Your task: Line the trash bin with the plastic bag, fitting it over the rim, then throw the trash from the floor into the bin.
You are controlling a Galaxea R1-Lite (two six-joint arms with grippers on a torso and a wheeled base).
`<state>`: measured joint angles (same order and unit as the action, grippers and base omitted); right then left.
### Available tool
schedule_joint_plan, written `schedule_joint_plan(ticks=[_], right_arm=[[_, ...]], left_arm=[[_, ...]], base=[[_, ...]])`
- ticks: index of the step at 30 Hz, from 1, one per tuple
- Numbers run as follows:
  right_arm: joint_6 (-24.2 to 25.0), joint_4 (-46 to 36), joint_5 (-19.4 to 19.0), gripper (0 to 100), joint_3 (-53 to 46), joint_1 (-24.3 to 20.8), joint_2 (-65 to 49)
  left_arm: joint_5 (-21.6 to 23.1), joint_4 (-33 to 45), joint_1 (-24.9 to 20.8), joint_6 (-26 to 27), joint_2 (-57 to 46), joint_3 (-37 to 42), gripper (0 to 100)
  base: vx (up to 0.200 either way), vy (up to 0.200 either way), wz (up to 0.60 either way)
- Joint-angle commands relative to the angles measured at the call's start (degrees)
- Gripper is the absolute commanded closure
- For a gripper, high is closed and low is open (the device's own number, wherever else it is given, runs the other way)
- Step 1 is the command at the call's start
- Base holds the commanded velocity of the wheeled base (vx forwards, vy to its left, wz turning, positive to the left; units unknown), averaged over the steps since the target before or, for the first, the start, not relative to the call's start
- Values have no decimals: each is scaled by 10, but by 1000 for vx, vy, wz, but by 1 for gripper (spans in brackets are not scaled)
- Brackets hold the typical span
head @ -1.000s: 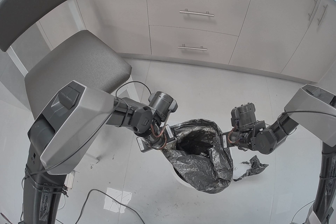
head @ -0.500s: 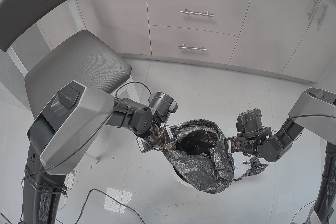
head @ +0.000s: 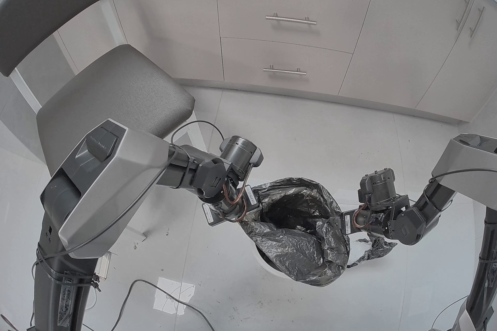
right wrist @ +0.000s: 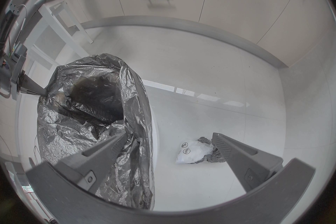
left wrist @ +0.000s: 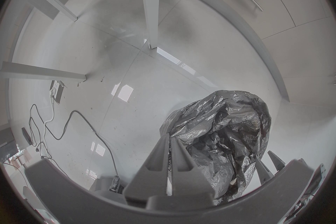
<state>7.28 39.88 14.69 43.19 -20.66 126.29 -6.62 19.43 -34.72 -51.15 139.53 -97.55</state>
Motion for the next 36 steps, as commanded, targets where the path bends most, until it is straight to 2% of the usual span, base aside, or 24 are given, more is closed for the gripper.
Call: schedule_joint_plan(ticks=[1, 14, 25, 32, 36], right_arm=[[0, 0, 0, 0, -3, 1, 4], [-3, 22, 4, 0, -14, 36, 17], [-6, 23, 6, 0, -26, 48, -3], [-1, 26, 3, 0, -23, 55, 25], [-2, 71, 3, 0, -25, 55, 55]], left_arm=[[0, 0, 0, 0, 0, 0, 100], [4, 0, 0, 0, 1, 0, 100], [4, 0, -1, -1, 1, 1, 100], [4, 1, -1, -1, 1, 1, 100], [4, 0, -1, -1, 1, 1, 100]], base=[[0, 0, 0], [0, 0, 0], [0, 0, 0], [0, 0, 0], [0, 0, 0]])
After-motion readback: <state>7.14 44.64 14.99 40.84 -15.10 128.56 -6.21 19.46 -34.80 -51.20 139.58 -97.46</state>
